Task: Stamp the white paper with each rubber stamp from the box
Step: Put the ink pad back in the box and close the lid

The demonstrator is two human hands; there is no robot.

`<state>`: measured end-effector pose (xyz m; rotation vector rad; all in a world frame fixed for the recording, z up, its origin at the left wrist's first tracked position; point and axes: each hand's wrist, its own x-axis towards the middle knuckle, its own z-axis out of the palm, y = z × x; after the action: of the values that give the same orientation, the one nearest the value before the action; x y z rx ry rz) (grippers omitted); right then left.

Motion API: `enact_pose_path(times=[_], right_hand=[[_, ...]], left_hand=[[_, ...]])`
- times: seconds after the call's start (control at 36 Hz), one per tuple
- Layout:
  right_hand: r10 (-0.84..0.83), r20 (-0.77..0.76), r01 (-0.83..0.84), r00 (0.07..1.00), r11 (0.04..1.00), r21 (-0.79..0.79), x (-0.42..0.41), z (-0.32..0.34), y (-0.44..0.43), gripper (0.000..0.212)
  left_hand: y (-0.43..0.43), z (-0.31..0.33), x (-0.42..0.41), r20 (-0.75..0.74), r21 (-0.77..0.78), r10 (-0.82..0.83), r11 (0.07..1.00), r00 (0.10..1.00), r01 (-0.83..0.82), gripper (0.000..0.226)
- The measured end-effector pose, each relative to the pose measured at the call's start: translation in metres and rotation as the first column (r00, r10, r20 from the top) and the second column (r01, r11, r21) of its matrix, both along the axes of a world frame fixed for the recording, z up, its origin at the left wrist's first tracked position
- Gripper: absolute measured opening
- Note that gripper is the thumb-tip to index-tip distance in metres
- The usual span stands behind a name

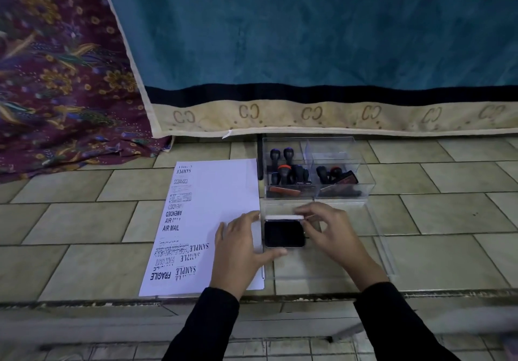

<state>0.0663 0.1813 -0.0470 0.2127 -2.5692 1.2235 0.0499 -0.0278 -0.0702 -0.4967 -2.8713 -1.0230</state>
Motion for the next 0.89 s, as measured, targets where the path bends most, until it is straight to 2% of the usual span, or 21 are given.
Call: enact_pose_path(times=[0.08, 0.31, 0.39, 0.53, 0.64, 0.72, 0.78, 0.89], right_hand=[[0.075, -0.031, -0.071, 0.997, 0.991, 0.109, 0.007, 0.000, 0.002, 0.024], [0.127, 0.001, -0.124, 0.992, 0.964, 0.235, 0.017, -0.006, -0.001, 0.017], [0.101, 0.034, -0.106, 0.994, 0.954, 0.281, 0.014, -0.004, -0.007, 0.019], [0.095, 0.215, -0.174, 0.972, 0.906, 0.386, 0.002, -0.003, -0.020, 0.056], [0.111, 0.228, -0.217, 0.967, 0.829, 0.516, -0.006, 0.000, -0.023, 0.056], [0.100, 0.238, -0.227, 0.966, 0.769, 0.597, -0.009, 0.003, -0.024, 0.056], [0.099, 0.239, -0.227, 0.966, 0.770, 0.596, -0.010, 0.006, -0.020, 0.056], [0.049, 0.201, -0.131, 0.978, 0.900, 0.416, -0.014, 0.026, 0.003, 0.049]], left_hand=[[-0.002, 0.002, -0.002, -0.013, -0.015, -0.007, 1.000, 1.000, 0.007, 0.094], [-0.002, -0.002, -0.005, -0.070, -0.083, -0.047, 0.996, 0.996, 0.041, 0.052], [-0.001, -0.005, -0.006, -0.072, -0.075, -0.038, 0.997, 0.997, 0.032, 0.049], [-0.002, -0.005, -0.010, -0.044, -0.061, -0.043, 0.997, 0.998, 0.040, 0.049], [-0.004, 0.001, -0.014, -0.057, -0.021, -0.013, 1.000, 0.998, 0.012, 0.062], [-0.004, 0.003, -0.016, -0.050, 0.063, 0.061, 0.996, 0.997, -0.058, 0.054], [-0.003, 0.002, -0.019, -0.062, 0.069, 0.093, 0.994, 0.994, -0.089, 0.037], [0.003, -0.002, -0.023, -0.068, 0.065, 0.117, 0.992, 0.991, -0.113, 0.025]])
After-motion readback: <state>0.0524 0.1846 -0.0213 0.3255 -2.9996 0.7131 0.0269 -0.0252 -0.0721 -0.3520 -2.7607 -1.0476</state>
